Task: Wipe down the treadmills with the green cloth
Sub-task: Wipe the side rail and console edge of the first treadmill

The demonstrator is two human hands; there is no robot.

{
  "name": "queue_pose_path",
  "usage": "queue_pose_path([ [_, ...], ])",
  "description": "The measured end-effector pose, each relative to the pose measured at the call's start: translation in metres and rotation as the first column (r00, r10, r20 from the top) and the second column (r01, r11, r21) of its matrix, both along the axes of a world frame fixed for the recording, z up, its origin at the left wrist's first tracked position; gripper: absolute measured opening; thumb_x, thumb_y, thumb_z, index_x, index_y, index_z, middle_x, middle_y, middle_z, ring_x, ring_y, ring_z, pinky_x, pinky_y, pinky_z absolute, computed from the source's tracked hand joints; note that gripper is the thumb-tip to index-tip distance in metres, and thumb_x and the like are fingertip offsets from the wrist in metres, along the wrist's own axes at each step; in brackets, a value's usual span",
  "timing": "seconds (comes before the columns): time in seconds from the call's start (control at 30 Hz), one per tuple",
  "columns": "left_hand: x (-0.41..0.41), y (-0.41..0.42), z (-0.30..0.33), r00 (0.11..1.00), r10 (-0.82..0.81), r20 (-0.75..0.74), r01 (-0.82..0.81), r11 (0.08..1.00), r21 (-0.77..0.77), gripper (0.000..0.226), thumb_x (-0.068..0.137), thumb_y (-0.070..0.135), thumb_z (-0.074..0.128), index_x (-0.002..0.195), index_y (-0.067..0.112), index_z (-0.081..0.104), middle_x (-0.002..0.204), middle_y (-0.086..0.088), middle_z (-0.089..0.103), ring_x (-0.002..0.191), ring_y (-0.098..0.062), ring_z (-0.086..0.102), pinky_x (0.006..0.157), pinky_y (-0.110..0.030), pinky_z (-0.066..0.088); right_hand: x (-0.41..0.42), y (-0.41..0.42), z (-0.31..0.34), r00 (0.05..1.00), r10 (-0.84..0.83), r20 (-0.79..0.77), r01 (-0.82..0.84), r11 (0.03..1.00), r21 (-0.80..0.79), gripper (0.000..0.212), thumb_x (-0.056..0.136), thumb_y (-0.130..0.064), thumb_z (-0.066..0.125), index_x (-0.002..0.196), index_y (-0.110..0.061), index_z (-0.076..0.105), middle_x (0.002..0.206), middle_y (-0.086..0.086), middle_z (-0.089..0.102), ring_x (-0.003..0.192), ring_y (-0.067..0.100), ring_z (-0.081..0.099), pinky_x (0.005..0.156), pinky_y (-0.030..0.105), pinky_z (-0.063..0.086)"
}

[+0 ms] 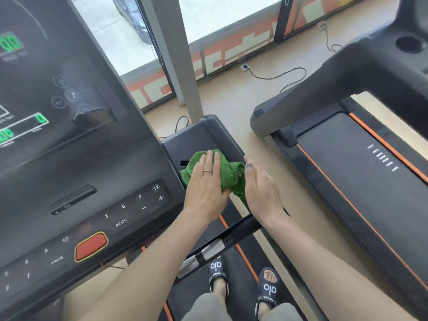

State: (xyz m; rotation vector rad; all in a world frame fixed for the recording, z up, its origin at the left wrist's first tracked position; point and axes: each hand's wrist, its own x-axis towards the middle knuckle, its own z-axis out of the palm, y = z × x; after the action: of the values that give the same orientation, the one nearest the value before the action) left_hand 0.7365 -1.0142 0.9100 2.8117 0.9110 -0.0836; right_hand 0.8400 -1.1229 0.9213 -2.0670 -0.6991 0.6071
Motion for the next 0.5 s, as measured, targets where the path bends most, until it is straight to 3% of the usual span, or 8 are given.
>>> queue_pose_path([
  [0.2, -0.002, 0.002, -0.009, 0.999, -0.033, -0.031, 0.032, 0.999, -0.042, 0.092, 0.099, 0.053, 0.045, 0.160, 0.004, -0.003, 0.168, -0.014, -0.006, 0.156, -0.026, -0.002, 0.127, -0.038, 0.001, -0.009, -0.003, -0.016, 0.970, 0.195, 0.143, -0.188, 0.980, -0.065, 0.066, 0.101, -0.050, 0.015, 0.151, -0.016, 0.043, 0.157, -0.004, 0.039, 0.148, 0.005, 0.024, 0.123, 0.025, 0.017],
  [0.33, 0.003, 0.017, -0.012, 0.996, -0.088, -0.032, 0.087, 0.996, -0.035, 0.081, 0.101, 0.052, 0.032, 0.160, 0.006, 0.000, 0.168, -0.010, -0.007, 0.156, -0.022, -0.005, 0.125, -0.031, -0.006, -0.008, 0.006, -0.026, 0.900, 0.336, 0.278, -0.271, 0.930, -0.247, 0.079, 0.097, -0.061, -0.005, 0.158, -0.020, 0.024, 0.165, -0.009, 0.016, 0.152, 0.004, 0.005, 0.126, 0.032, 0.007],
  [0.4, 0.015, 0.040, -0.011, 0.998, -0.055, -0.037, 0.054, 0.998, -0.026, 0.075, 0.105, 0.048, 0.028, 0.161, 0.009, -0.004, 0.168, -0.006, -0.011, 0.156, -0.018, -0.008, 0.123, -0.027, -0.009, 0.002, 0.024, -0.028, 0.891, 0.371, 0.261, -0.289, 0.907, -0.305, 0.068, 0.101, -0.055, 0.002, 0.160, -0.021, 0.014, 0.166, -0.011, 0.005, 0.152, 0.003, -0.002, 0.125, 0.029, -0.002],
  [0.5, 0.038, 0.075, -0.005, 0.995, 0.040, -0.092, -0.044, 0.998, -0.034, 0.071, 0.106, 0.045, 0.020, 0.160, 0.010, -0.008, 0.168, -0.004, -0.014, 0.155, -0.015, -0.010, 0.124, -0.028, -0.007, 0.023, 0.069, -0.021, 0.908, 0.379, 0.180, -0.312, 0.897, -0.314, 0.058, 0.107, -0.044, 0.013, 0.160, -0.022, 0.007, 0.167, -0.009, -0.002, 0.152, 0.004, -0.006, 0.124, 0.029, -0.005],
])
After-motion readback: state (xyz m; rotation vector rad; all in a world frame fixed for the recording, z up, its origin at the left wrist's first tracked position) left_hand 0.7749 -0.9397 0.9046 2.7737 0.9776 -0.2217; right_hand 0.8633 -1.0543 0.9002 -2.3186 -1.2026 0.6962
